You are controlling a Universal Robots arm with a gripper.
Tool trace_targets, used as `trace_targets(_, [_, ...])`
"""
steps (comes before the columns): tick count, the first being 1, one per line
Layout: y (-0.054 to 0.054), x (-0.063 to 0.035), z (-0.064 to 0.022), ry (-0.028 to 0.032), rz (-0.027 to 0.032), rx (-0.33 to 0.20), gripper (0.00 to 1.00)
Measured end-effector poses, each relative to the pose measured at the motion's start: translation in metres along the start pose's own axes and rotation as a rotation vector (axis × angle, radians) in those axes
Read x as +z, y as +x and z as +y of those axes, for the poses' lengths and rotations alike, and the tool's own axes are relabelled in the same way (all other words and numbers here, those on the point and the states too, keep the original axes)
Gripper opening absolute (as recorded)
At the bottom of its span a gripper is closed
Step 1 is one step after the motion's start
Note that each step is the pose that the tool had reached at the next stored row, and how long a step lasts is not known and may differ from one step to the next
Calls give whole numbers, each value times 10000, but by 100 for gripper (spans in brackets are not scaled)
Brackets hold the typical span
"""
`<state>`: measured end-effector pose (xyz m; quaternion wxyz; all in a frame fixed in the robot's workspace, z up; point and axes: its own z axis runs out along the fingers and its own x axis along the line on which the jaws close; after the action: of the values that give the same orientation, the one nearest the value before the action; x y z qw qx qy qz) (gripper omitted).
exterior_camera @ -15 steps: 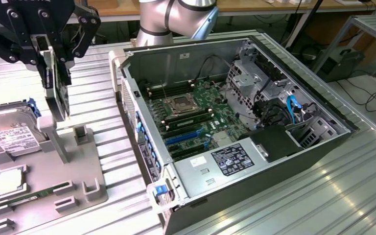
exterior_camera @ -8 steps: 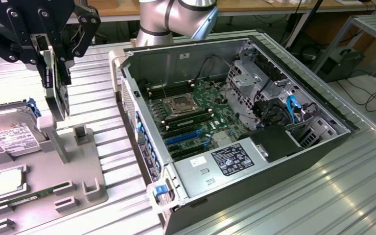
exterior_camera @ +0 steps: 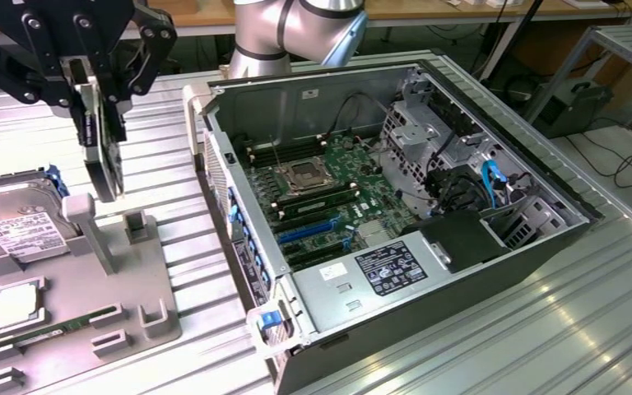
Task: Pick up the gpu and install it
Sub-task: 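Pick up the gpu and move the gpu toward the slot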
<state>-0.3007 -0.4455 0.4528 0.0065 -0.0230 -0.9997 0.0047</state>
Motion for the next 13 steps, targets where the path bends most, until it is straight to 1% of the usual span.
trace_targets(5, [-99,-1,5,0,0,0,28])
trace_targets(13, [-216,-2,10,0,-1,1,28])
